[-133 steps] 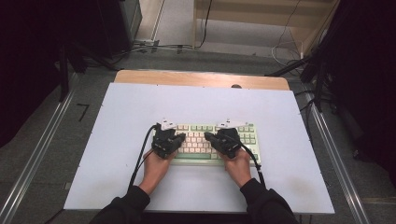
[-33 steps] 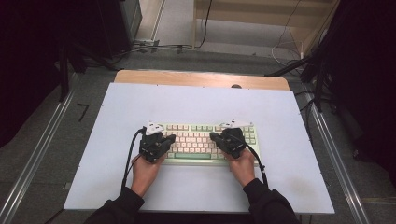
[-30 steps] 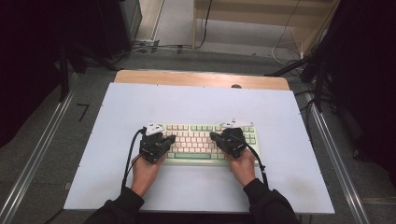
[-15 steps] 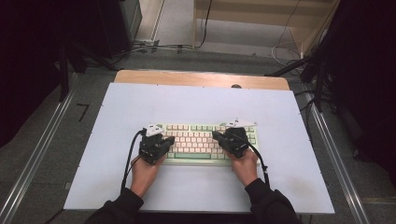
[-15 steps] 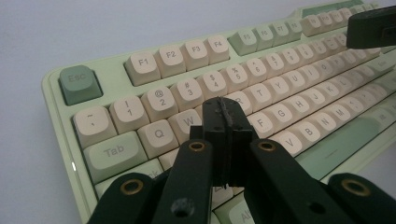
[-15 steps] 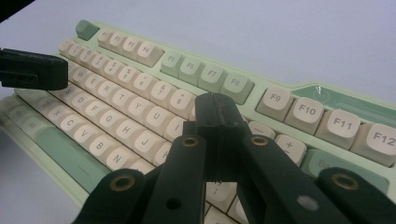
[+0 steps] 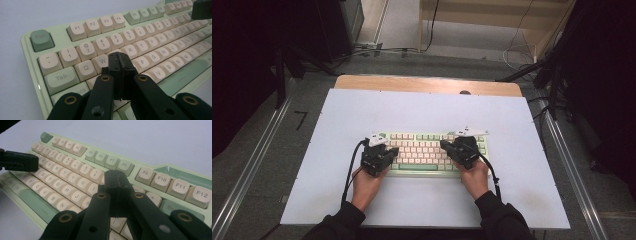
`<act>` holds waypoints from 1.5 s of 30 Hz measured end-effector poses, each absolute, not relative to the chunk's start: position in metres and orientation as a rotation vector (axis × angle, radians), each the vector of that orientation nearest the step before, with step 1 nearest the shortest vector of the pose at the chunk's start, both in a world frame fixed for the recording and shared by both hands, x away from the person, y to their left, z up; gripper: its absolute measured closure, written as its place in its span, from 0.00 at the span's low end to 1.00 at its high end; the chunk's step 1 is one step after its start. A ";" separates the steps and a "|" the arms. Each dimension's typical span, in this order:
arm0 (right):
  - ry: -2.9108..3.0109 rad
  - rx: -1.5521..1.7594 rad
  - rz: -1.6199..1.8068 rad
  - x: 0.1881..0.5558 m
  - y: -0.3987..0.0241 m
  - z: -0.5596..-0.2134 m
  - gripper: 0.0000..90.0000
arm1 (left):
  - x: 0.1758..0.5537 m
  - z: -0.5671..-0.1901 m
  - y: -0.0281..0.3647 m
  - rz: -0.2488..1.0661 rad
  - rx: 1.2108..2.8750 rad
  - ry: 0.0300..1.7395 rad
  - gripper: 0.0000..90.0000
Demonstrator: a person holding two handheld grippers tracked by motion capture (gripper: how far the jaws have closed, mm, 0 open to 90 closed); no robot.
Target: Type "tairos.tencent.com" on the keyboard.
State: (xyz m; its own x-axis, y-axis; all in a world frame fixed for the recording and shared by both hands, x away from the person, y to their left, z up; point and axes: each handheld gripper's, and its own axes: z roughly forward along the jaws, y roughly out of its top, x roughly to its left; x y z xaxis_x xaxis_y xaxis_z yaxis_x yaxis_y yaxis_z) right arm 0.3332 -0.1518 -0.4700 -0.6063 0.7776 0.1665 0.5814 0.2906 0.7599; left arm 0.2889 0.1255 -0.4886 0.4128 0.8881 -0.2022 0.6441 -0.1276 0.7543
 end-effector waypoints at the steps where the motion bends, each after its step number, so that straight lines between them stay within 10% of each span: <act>1: 2.324 1.251 1.213 0.333 -0.152 -0.470 0.97 | 0.289 -0.489 0.125 0.378 1.856 1.313 1.00; 45: 2.343 1.237 1.209 0.327 -0.153 -0.468 0.97 | 0.285 -0.483 0.131 0.434 1.776 1.301 1.00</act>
State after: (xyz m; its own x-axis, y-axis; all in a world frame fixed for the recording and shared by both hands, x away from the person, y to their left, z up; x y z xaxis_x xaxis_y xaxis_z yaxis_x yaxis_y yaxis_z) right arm 0.3275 -0.1531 -0.4684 -0.6176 0.7690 0.1648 0.5801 0.3039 0.7558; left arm 0.2852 0.1307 -0.4835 0.3935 0.8961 -0.2053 0.5939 -0.0773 0.8008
